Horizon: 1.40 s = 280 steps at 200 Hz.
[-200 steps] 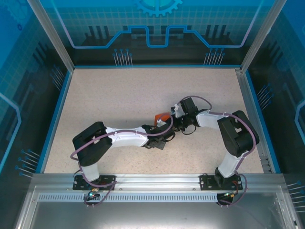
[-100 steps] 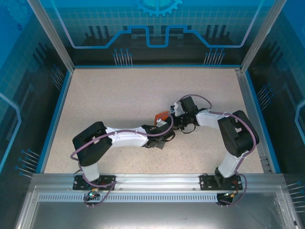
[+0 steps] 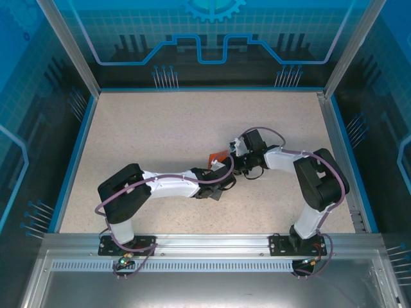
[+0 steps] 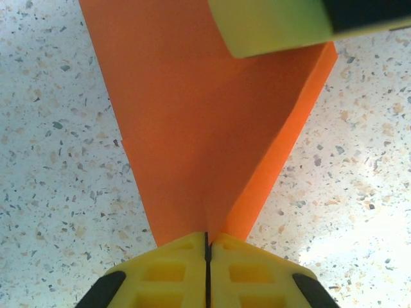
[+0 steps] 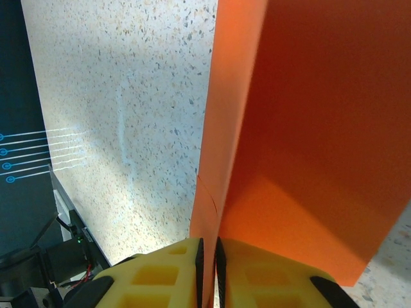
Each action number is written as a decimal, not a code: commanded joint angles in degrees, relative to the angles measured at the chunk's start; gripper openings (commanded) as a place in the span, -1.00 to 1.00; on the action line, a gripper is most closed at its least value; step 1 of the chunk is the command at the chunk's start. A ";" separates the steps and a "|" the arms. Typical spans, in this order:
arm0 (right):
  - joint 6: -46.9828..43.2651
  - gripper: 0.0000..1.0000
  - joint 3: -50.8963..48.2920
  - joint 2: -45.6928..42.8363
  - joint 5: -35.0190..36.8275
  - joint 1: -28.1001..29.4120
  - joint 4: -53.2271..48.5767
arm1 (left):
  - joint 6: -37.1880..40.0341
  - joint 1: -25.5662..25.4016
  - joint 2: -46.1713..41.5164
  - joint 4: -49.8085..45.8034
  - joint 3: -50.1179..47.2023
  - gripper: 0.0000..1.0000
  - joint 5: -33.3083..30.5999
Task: Fold a paper plane with a square sheet of paper (pick it up from the middle)
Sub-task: Fourth fold the wing at the center of the table.
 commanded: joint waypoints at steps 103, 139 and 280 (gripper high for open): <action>-1.31 -0.76 2.34 1.31 -0.21 0.76 -1.60 | 0.48 -0.43 -0.32 -0.73 -0.43 -0.86 -2.36; -1.06 -0.80 2.50 0.91 -0.34 0.74 -1.73 | 0.99 -0.43 -0.75 -0.72 -0.95 -0.58 -3.60; -1.06 -0.79 2.54 0.88 -0.54 0.75 -2.04 | 1.62 -0.43 0.83 -0.39 -0.88 -0.75 -5.49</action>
